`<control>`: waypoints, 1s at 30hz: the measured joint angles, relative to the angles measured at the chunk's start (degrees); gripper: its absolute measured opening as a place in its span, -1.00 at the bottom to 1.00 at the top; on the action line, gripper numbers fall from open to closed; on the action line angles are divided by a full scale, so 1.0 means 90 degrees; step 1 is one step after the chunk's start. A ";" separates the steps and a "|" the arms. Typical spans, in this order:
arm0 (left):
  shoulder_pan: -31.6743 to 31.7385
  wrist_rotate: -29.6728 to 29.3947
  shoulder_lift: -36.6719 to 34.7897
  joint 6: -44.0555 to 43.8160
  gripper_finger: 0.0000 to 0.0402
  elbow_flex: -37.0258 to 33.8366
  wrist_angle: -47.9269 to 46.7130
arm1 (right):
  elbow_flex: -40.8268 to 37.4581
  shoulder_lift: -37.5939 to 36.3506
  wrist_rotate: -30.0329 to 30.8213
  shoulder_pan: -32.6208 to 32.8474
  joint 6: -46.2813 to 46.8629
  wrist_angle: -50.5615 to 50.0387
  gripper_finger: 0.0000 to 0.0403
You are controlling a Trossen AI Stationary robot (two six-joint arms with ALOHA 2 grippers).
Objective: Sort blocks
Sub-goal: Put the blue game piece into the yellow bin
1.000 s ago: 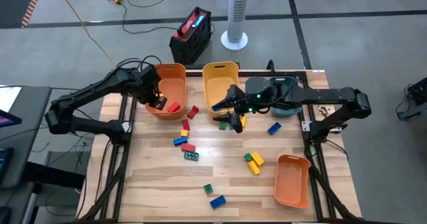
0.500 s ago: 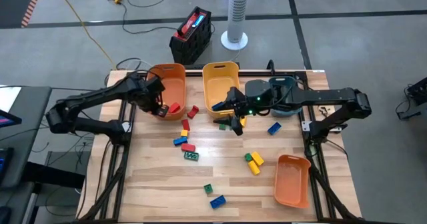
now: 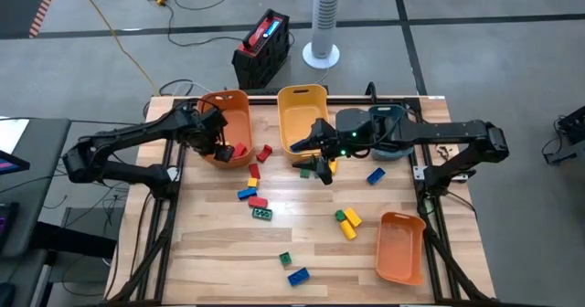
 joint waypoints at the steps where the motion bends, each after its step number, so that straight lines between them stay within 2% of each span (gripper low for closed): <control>1: 0.0000 0.0004 0.0000 0.0014 0.07 0.0000 0.0000 | 0.0000 0.0000 0.0000 0.0000 0.0001 -0.0001 0.31; 8: 0.0000 -0.0092 -0.0049 0.0386 0.09 0.0257 -0.0020 | 0.0000 0.0000 0.0002 -0.0057 0.0000 -0.0002 0.31; 15: -0.0309 -0.0964 -0.0298 0.0987 0.06 0.1265 0.0024 | 0.0000 0.0000 0.0002 -0.0212 -0.0002 -0.0002 0.31; 18: -0.0921 -0.1459 -0.0459 0.1207 0.06 0.1632 0.0126 | 0.0000 0.0000 0.0108 -0.0042 -0.0215 -0.0049 0.30; 21: -0.1817 -0.2168 -0.0575 0.1137 0.06 0.1832 0.0139 | 0.0000 0.0000 0.0483 0.0274 -0.0461 -0.0367 0.28; 24: -0.2791 -0.2828 -0.0614 0.0518 0.06 0.1841 0.0126 | -0.0106 -0.0002 0.0792 0.0569 -0.0545 -0.0522 0.26; 30: -0.4504 -0.3589 -0.0538 -0.1112 0.06 0.1841 0.0226 | -0.0494 -0.0002 0.0889 0.0977 -0.0096 -0.0492 0.22</control>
